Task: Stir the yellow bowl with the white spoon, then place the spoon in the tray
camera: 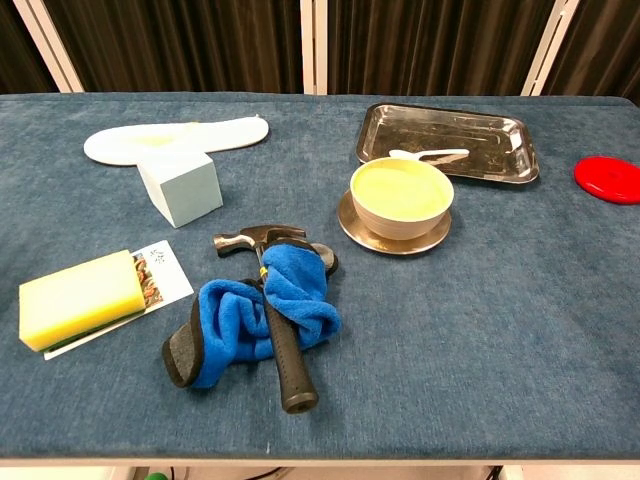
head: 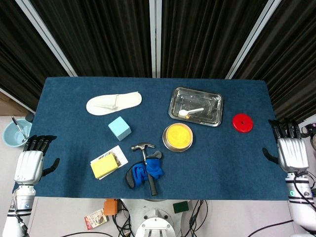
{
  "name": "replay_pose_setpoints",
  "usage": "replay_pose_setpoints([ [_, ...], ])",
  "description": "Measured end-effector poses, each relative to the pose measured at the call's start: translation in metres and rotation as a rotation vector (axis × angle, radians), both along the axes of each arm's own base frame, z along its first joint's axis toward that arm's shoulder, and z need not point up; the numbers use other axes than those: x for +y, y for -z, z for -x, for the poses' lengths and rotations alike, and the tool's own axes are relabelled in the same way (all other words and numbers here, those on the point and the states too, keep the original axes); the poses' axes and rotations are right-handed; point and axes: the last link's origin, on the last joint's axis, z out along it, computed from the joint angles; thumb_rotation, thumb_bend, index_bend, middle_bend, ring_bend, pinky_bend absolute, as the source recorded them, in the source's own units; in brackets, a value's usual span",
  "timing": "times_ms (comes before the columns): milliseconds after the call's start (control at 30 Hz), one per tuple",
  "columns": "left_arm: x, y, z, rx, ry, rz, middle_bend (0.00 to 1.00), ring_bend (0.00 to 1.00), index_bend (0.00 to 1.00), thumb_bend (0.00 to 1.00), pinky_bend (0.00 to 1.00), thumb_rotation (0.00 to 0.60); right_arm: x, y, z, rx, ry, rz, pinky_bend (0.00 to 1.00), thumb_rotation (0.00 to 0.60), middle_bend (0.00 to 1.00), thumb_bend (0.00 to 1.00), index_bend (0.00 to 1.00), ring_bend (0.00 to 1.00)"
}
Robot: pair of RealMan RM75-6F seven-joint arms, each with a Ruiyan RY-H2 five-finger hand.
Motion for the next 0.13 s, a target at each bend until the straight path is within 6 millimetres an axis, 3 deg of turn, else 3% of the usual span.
replay_pose_setpoints([
  [133,-0.004,0.001,-0.003,0.003,0.007,0.0,0.21,0.15,0.21,0.26,0.12,0.6,0.033,0.003,0.02,-0.037,0.006,0.024,0.0,0.6,0.12,0.27,0.12,0.0],
])
